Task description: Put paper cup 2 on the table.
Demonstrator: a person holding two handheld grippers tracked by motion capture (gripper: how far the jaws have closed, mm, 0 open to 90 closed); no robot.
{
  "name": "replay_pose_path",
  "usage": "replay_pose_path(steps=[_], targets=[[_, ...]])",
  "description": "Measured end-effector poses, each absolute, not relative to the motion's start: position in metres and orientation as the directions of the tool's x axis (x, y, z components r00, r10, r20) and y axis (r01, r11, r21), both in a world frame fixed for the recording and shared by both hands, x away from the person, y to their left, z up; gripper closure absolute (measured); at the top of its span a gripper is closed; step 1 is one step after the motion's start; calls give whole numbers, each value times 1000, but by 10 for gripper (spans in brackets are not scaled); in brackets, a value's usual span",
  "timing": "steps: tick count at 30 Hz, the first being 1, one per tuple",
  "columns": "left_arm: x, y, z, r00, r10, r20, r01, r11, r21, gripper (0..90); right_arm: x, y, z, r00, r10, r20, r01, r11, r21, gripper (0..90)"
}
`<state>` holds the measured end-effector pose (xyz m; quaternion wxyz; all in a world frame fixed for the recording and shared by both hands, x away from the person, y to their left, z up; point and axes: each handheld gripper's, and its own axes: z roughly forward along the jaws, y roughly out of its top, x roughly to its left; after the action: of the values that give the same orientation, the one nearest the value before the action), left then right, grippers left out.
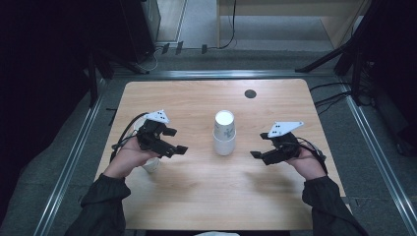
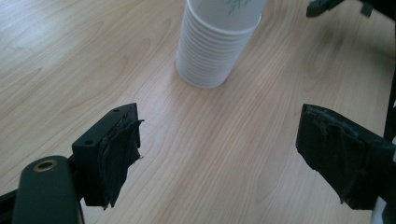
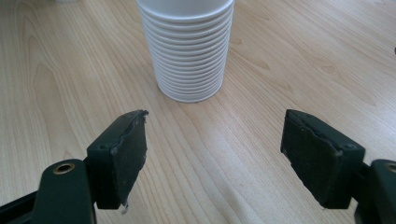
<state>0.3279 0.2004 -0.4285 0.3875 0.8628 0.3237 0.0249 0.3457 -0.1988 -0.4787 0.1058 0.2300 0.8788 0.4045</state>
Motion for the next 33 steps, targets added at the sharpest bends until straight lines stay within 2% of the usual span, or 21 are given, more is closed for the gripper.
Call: replay_pose_path(steps=[10, 16, 27, 31, 33], targets=[[321, 175, -433, 811, 560, -169, 503, -520, 691, 141, 337, -194, -476, -880, 475, -2, 303, 565, 768, 229], [318, 158, -439, 828, 527, -191, 497, -532, 686, 141, 336, -192, -476, -887, 462, -3, 294, 570, 767, 229], [313, 129, -450, 839, 516, -172, 474, -541, 695, 141, 332, -187, -476, -895, 445, 3, 286, 571, 770, 229], [311, 120, -456, 834, 529, -158, 470, -530, 706, 141, 331, -187, -477, -897, 441, 2, 284, 575, 767, 229], [309, 116, -458, 815, 566, -124, 465, -513, 722, 141, 330, -186, -478, -899, 437, 5, 286, 580, 763, 229]])
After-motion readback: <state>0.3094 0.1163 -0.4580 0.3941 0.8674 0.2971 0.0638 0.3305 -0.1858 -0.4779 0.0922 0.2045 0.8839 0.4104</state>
